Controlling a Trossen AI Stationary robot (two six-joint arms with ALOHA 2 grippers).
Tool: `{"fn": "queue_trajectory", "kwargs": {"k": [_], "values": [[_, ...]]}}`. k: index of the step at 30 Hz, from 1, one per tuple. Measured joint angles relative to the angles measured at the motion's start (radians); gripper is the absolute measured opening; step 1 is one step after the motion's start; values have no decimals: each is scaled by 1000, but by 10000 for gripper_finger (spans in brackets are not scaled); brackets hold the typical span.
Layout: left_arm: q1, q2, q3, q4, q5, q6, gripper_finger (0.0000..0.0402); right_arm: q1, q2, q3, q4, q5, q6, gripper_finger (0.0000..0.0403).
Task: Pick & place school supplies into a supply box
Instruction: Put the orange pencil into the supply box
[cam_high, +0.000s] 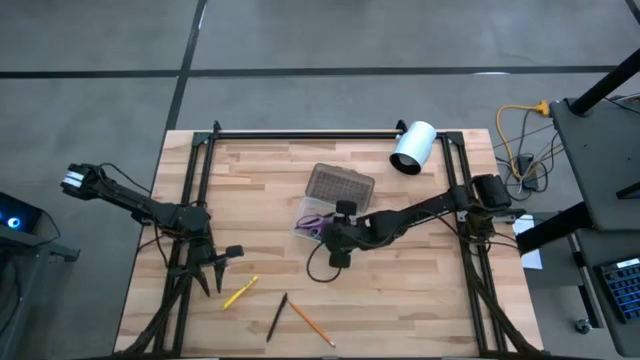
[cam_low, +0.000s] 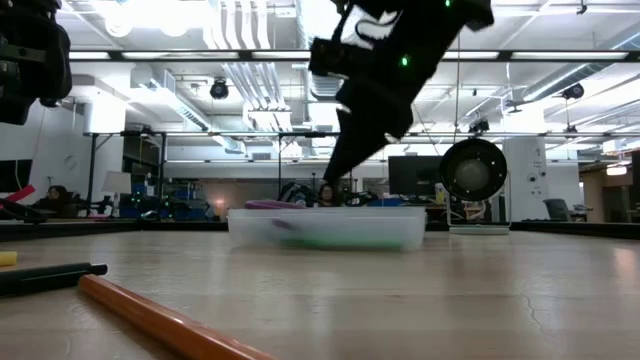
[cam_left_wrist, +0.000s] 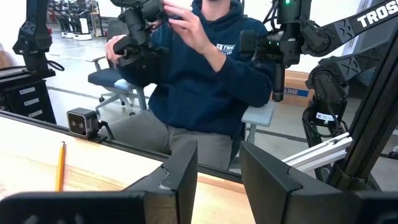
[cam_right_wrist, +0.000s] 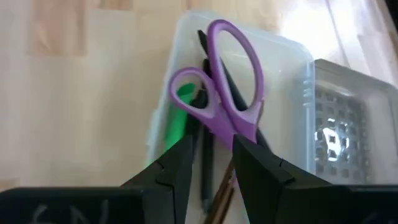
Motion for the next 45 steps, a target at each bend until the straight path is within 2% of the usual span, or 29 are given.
{"fn": "queue_trajectory", "kwargs": {"k": [5,12,16,26,36,41,45], "values": [[0,0,0,0,0,0,105,38,0,63,-61,-14,81,104],[0,0,0,0,0,0,105,80,0,107,-63,-161,201,97],[0,0,0,0,0,0,105,105,0,108,-62,-204,244,95],[0,0,0,0,0,0,105,163,0,107,-60,-212,336,93],[0,0,0,0,0,0,105,181,55,114,-51,-308,402,95],[0,0,0,0,0,0,105,183,106,158,-54,-373,449,95],[0,0,0,0,0,0,105,193,127,206,-64,-385,464,95]]}}
